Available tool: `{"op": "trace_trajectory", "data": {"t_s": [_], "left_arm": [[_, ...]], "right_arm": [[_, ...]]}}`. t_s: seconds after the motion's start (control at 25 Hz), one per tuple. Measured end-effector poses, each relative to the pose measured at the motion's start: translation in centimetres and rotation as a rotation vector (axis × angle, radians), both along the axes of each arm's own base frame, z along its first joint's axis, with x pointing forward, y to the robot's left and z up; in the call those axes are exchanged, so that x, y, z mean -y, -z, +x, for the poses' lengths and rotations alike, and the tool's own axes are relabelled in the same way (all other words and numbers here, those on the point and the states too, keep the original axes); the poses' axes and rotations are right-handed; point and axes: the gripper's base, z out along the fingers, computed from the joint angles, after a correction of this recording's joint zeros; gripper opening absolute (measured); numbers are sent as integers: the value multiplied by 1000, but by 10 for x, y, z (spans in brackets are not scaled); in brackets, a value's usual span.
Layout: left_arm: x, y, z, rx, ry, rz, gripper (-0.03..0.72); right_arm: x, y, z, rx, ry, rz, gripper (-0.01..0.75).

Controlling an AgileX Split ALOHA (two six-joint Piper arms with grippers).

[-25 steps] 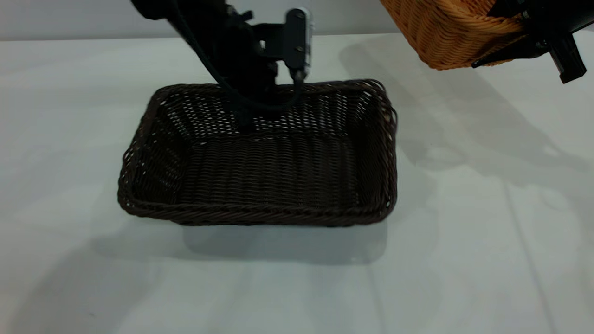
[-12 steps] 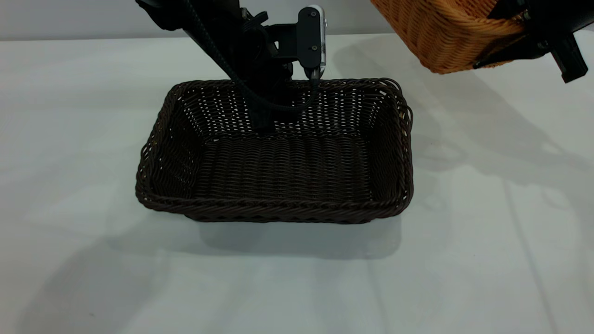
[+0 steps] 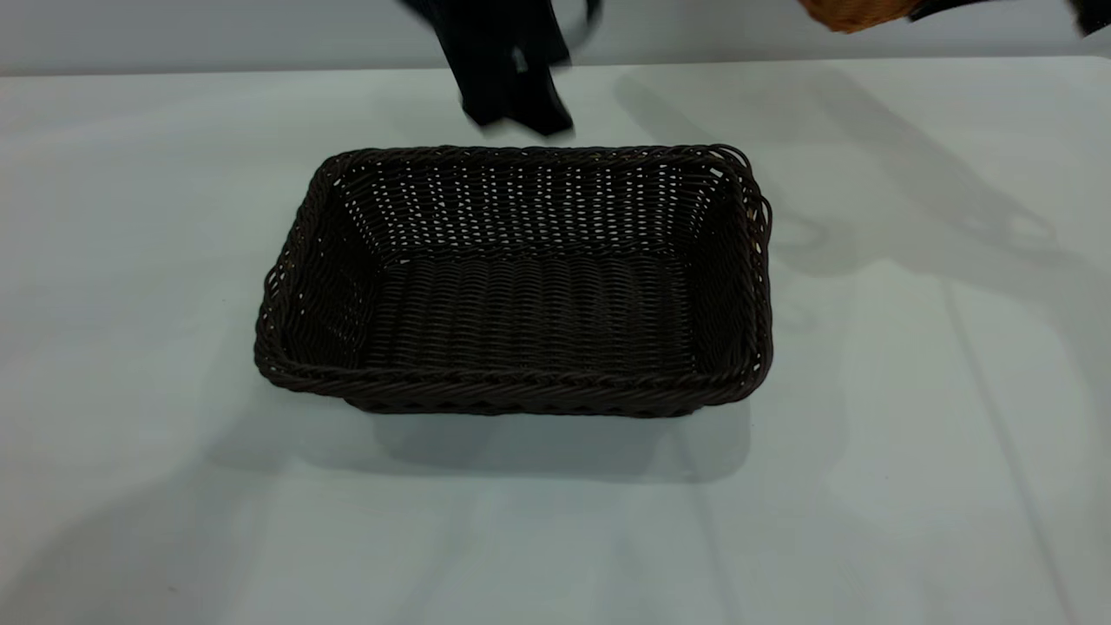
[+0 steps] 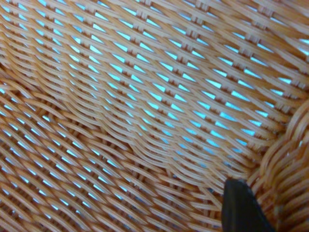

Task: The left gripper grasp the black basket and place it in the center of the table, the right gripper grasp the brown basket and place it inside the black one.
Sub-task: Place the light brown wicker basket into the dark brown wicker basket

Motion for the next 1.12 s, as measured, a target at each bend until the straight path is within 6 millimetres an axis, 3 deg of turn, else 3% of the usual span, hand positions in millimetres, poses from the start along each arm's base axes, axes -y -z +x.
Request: {"op": "trace_trajectory", "data": {"t_s": [0.24,0.36,0.44,0.56,0.64,0.84,1.12], "left_arm": [[-85,-103,2,47,-157,-8,439],[-123,-156,-7,143,-251,-57,420],[-143,-188,-18,211,-300,-95,413],[-164,-220,-32,282,-352,-131,412],[-173,-232,-39,312,-371,-136,411],[-177,-246,-50,324,-383,-157,411],[-176,-244,-53,270,-388,-170,411]], "right_arm": [[8,-20,3,-41,-141,-114,196],[-16,-20,-3,-73,-294,-176,195],[-44,-16,-11,-99,-437,-207,195],[-88,-7,-21,-114,-618,-225,195],[-112,0,-28,-117,-708,-237,195],[-145,26,-39,-163,-838,-279,195],[-168,59,-44,-172,-893,-304,193]]}}
